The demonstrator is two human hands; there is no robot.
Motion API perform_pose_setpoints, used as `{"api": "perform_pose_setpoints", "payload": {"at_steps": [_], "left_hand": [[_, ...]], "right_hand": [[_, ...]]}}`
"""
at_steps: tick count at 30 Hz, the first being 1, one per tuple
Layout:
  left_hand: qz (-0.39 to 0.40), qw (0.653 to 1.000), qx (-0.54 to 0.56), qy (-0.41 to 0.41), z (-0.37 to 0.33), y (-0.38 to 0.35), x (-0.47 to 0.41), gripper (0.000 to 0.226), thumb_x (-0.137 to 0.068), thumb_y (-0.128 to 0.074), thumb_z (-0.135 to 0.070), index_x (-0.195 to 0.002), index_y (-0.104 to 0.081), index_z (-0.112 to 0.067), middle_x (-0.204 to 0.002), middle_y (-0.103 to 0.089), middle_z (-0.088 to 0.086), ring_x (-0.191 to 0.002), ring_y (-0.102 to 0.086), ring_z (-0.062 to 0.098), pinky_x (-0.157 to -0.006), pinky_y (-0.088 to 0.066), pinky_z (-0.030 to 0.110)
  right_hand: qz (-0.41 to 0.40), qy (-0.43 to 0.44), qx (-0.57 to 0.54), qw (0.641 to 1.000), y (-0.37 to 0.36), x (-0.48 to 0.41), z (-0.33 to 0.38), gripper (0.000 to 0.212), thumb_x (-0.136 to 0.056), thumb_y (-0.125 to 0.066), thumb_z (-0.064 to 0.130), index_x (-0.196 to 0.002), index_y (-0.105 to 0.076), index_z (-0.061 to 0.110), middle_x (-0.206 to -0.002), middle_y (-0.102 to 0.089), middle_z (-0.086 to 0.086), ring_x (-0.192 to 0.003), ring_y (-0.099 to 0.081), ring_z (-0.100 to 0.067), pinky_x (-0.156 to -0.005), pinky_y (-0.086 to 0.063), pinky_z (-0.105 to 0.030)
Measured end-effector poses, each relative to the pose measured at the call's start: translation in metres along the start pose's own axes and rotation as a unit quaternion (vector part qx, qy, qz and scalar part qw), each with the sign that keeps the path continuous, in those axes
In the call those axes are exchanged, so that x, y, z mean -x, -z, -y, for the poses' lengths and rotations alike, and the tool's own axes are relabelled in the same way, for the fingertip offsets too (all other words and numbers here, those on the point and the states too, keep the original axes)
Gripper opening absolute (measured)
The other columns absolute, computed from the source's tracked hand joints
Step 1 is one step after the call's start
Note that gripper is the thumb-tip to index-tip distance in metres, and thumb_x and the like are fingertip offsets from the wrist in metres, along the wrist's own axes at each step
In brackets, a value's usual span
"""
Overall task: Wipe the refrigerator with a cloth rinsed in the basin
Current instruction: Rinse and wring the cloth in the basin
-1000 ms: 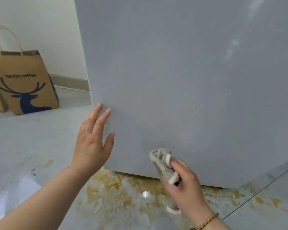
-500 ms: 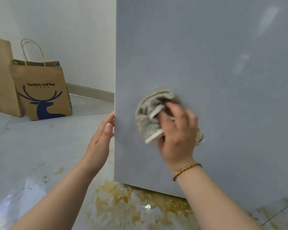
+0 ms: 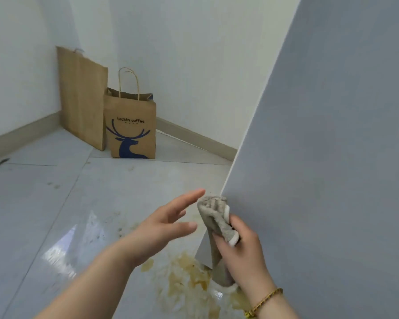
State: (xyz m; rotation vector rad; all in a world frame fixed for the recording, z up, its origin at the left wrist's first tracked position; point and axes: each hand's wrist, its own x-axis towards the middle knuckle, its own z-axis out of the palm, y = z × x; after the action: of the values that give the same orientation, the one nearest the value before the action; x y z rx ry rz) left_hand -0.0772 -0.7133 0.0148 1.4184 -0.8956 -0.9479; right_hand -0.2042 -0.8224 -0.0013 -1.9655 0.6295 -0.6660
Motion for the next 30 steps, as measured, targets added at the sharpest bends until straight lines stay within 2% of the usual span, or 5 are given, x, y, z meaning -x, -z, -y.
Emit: {"api": "perform_pose_setpoints", "payload": {"at_steps": [4, 7, 10, 17, 30], "left_hand": [[-0.03, 0.997, -0.075, 0.012, -0.062, 0.021, 0.021, 0.052, -0.07, -0.061, -0.029, -0.115, -0.044, -0.048, -0.128, -0.046, -0.028, -0.121, -0.037, -0.015, -0.101, -0.026, 0.004], [-0.099, 0.992, -0.058, 0.052, -0.128, 0.049, 0.044, 0.04, -0.068, -0.063, -0.028, -0.106, -0.052, -0.034, -0.117, -0.056, -0.018, -0.114, -0.047, -0.008, -0.099, -0.03, 0.006], [-0.184, 0.979, -0.028, 0.079, -0.195, 0.074, 0.079, 0.018, -0.074, -0.069, -0.01, -0.08, -0.055, -0.02, -0.085, -0.061, -0.006, -0.092, -0.059, 0.008, -0.092, -0.042, 0.021], [-0.321, 0.936, -0.07, 0.128, -0.324, 0.128, 0.187, 0.016, -0.06, -0.067, -0.014, -0.067, -0.057, -0.024, -0.065, -0.052, -0.004, -0.07, -0.053, 0.018, -0.077, -0.05, 0.043], [-0.551, 0.815, 0.011, 0.178, -0.39, 0.11, 0.436, 0.018, -0.073, -0.073, -0.012, -0.065, -0.059, -0.021, -0.098, -0.053, -0.012, -0.089, -0.054, 0.005, -0.074, -0.042, 0.015]], "right_hand": [[0.107, -0.175, -0.217, 0.954, 0.013, -0.009, 0.091, 0.01, -0.064, -0.072, 0.014, -0.073, -0.068, 0.018, -0.065, -0.071, 0.004, -0.062, -0.065, -0.005, -0.056, -0.05, -0.017], [0.185, -0.237, -0.287, 0.909, 0.017, -0.02, 0.166, 0.059, -0.037, -0.086, 0.044, -0.084, -0.073, 0.01, -0.082, -0.073, -0.012, -0.074, -0.07, -0.021, -0.061, -0.055, -0.03], [0.217, -0.276, -0.312, 0.883, 0.015, -0.032, 0.246, 0.046, -0.059, -0.075, 0.039, -0.093, -0.072, 0.008, -0.093, -0.072, -0.018, -0.088, -0.069, -0.029, -0.072, -0.056, -0.031], [0.299, -0.238, -0.275, 0.882, -0.003, -0.032, 0.394, 0.049, -0.05, -0.074, 0.013, -0.097, -0.06, 0.011, -0.081, -0.071, -0.003, -0.075, -0.065, -0.011, -0.062, -0.051, -0.014], [0.557, -0.13, -0.125, 0.811, -0.092, 0.095, 0.553, 0.019, -0.088, -0.054, 0.003, -0.086, -0.065, 0.018, -0.085, -0.067, 0.002, -0.081, -0.059, -0.01, -0.063, -0.047, -0.01]]}}
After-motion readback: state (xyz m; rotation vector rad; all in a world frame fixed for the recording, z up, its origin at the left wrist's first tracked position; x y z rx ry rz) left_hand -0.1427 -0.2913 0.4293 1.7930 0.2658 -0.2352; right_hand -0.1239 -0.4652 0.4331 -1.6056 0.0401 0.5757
